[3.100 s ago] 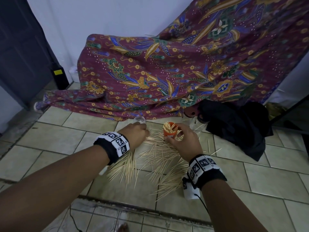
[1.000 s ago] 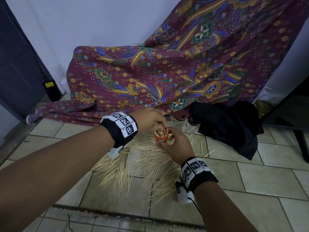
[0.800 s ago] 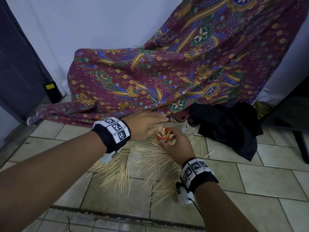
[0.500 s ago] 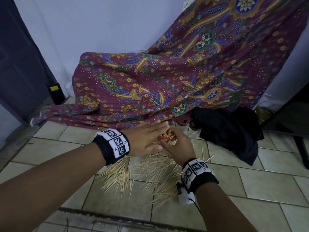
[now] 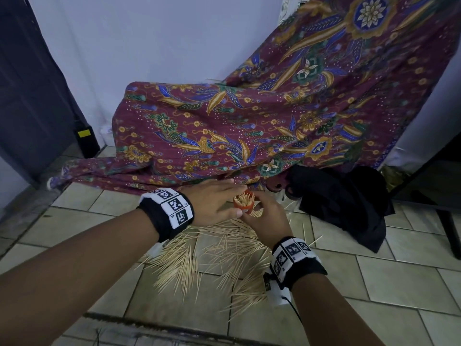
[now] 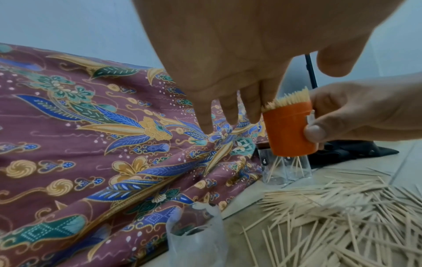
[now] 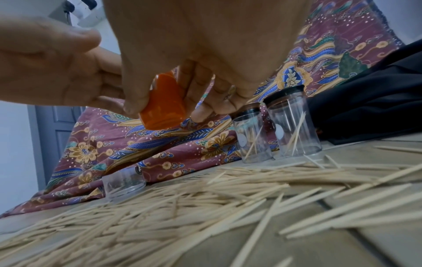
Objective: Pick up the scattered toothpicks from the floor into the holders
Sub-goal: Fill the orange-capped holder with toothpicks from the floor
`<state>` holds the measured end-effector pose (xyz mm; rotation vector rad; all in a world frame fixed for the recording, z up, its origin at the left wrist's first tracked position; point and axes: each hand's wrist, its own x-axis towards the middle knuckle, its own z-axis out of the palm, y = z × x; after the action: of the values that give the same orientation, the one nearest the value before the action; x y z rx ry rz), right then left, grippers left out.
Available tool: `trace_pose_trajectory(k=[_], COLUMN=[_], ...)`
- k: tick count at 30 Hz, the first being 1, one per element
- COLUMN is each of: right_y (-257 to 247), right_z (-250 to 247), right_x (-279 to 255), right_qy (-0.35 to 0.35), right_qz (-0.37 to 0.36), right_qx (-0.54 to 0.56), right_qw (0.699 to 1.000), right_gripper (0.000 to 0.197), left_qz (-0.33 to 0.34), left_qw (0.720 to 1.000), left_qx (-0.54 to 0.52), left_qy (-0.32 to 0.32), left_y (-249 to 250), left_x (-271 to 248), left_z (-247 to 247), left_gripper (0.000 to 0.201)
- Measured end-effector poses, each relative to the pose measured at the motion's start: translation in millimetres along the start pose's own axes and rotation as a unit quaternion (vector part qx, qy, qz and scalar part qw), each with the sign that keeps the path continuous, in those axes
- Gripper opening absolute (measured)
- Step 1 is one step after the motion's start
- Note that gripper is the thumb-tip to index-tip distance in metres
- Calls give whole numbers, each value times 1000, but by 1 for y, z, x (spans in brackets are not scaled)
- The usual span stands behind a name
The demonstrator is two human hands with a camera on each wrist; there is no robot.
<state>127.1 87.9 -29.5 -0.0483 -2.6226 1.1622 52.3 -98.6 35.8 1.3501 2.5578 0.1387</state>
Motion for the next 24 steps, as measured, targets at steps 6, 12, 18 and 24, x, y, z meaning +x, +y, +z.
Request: trace_pose_trajectory(k=[6, 12, 18, 24], right_y=[-1, -3, -9, -19], right_z=[1, 5, 13, 22], right_x=[2, 4, 6, 6], right_qy=[-2, -14, -17, -19], right_qz=[18, 20, 16, 30], right_qx=[-9, -21, -26, -15], right_qw=[1000, 999, 999, 999], right_gripper=[48, 50, 49, 47], left_qz=[-43, -122, -140, -99], left_qw=[994, 991, 989, 994], left_qx=[-79, -15, 38, 42], left_qy=[66, 49, -24, -11], left_y=[-12, -53, -74, -74], left_x=[-6, -9, -5, 3], left_z=[-9, 4, 35, 42], left_gripper=[59, 49, 65, 51])
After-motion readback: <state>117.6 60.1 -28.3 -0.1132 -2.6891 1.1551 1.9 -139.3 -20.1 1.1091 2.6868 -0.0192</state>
